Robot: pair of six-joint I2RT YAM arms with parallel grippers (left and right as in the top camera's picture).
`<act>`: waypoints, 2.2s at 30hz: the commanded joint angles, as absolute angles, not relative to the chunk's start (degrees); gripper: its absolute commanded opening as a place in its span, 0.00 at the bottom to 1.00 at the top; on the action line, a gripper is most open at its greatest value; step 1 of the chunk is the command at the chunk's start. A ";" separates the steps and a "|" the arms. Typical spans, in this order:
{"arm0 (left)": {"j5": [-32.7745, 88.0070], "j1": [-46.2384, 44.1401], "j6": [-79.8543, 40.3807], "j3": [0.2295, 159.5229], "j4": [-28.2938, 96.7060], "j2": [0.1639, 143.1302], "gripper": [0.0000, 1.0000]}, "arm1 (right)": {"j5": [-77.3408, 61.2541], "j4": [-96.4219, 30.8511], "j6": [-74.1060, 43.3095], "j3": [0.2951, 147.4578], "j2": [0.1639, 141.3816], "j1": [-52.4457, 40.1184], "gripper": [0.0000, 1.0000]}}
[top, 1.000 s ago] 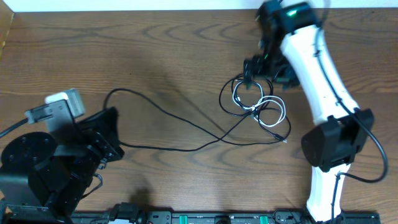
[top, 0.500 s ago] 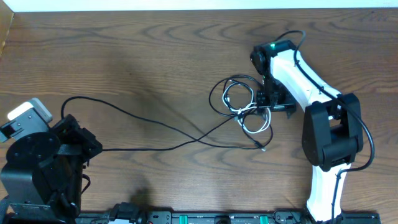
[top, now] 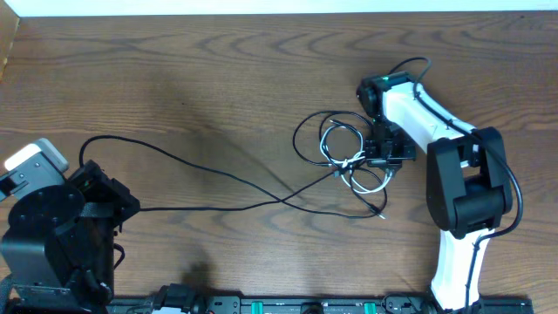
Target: Untangle cables
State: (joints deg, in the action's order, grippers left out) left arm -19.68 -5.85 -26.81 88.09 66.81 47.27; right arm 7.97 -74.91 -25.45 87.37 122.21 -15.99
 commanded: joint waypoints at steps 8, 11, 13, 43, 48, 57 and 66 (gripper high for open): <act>-33.52 -5.80 -26.92 96.05 61.14 47.53 0.07 | 13.43 -73.82 -34.35 87.00 121.95 -1.67 0.01; -40.12 -5.80 -26.92 97.58 60.93 47.53 0.08 | 13.37 -73.73 -34.30 87.00 121.95 2.44 0.01; -42.94 -5.80 -26.94 97.69 60.95 47.51 0.08 | 12.38 -74.06 -34.26 87.00 121.95 4.80 0.01; -27.92 -5.82 -17.56 96.20 51.57 53.17 0.07 | -20.10 -71.57 -8.82 86.85 121.95 -1.06 0.94; -14.94 -5.82 -14.28 96.23 55.44 58.57 0.07 | -19.81 -71.79 -8.38 87.22 121.89 -5.98 0.85; -4.12 -5.82 -12.03 96.23 56.93 62.13 0.07 | -19.70 -83.74 -10.35 99.74 117.30 -5.85 0.99; -1.50 -5.82 -12.32 96.23 57.98 60.25 0.07 | -15.77 -91.29 -4.64 105.01 110.93 -13.32 0.99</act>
